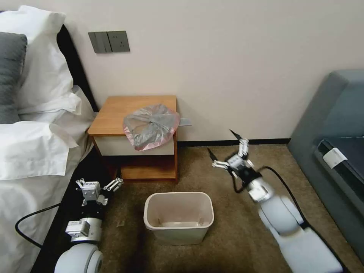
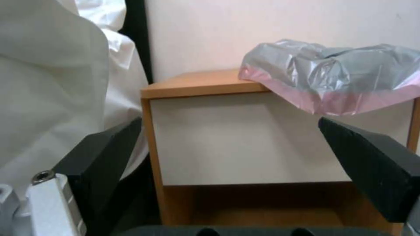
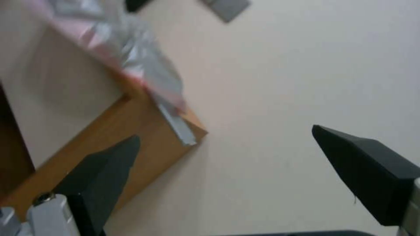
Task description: Pick up the garbage bag from the table and place it over the trash can.
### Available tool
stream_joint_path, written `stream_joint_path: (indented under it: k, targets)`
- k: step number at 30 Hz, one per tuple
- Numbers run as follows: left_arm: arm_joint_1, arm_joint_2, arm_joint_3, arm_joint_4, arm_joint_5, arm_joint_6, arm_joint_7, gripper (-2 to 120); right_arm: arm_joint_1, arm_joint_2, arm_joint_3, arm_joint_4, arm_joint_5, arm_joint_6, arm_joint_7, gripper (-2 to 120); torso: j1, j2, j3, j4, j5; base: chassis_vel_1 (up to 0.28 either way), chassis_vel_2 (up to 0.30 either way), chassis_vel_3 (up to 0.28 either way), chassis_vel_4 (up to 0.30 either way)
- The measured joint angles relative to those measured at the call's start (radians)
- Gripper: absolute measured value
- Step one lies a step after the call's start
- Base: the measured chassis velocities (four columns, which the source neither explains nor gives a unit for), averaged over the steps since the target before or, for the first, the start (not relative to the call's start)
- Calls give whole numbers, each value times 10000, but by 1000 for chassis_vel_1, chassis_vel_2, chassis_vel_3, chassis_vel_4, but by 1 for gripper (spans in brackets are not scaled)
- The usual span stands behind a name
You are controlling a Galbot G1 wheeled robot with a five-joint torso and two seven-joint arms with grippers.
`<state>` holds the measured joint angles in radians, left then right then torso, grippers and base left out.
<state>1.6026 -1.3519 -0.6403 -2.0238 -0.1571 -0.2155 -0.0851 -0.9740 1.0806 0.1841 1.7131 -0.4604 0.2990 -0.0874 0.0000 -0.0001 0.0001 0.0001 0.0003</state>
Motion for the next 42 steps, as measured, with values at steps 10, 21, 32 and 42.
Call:
stream_joint_path:
  k: [10,21,32,42]
  targets:
    - [-285,-210,-58,232,10,22,7,100,3056,865,-1055,-3261,-2309,1302,-486,100,0,0,1,-1,-5,0,0,0,0]
    - [-623,-472,-151,539,-26,-59,-56,100,4687,2209,-1298,-6156,-4382,2319,-76,100,1,0,-1,-3,-4,0,0,0,0]
    - [-672,-326,-66,560,-476,200,-302,100,4838,2344,-1277,-6339,-4493,2303,66,70,1,0,-1,-2,-3,0,0,0,0]
    - [-566,-366,-73,496,-416,214,-307,100,4747,2326,-1281,-6201,-4412,2280,50,34,0,0,-1,0,-3,0,0,0,0]
